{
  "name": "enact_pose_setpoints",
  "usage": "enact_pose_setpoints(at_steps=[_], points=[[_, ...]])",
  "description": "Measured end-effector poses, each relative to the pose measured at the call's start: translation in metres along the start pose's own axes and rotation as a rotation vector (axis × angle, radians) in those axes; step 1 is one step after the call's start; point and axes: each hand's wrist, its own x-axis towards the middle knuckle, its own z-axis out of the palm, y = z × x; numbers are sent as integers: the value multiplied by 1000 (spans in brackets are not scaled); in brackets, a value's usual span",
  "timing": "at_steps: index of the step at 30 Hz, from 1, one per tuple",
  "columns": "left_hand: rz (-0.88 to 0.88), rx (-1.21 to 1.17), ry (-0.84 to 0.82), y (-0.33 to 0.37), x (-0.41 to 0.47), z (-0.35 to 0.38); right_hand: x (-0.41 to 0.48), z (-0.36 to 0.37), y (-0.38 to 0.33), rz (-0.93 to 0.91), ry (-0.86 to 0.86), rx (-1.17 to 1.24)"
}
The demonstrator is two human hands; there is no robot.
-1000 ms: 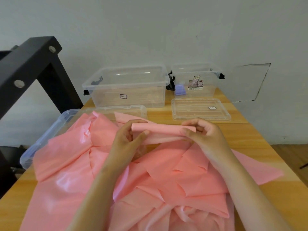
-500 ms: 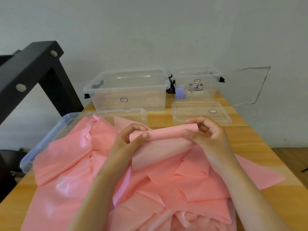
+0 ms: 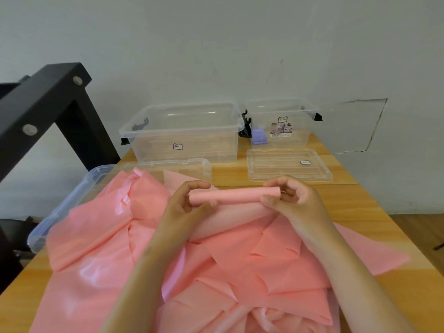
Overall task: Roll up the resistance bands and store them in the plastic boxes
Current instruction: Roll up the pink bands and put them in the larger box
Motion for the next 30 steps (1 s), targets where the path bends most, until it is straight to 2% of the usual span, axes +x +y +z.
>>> enact_pose_setpoints(at_steps=[2,5,9,12,15,17,22,25,30], points=[[-39,-15,-27,-1,0,0,0,0,-1,-30,-7,10],[42,-12,-2,1,1,0,0,0,0,-44,-42,43],[130,-55,29,3,1,-2,-2,1,1,62,-102,101],[131,-38,36,2,1,-1,-2,2,1,39,-45,40],[-5,-46,5,-2,0,-3,-2,3,-1,-32,-40,59],[-49,50,-18,-3,-1,-3,-3,4,-2,-66,-46,51],[-17,-89,9,1,-2,0,-3,5,0,-30,-20,95],[44,-43,15,1,-1,-2,-1,6,-1,1,63,123],[23,41,9,-1,-2,1,-1,6,-3,-6,108,147]])
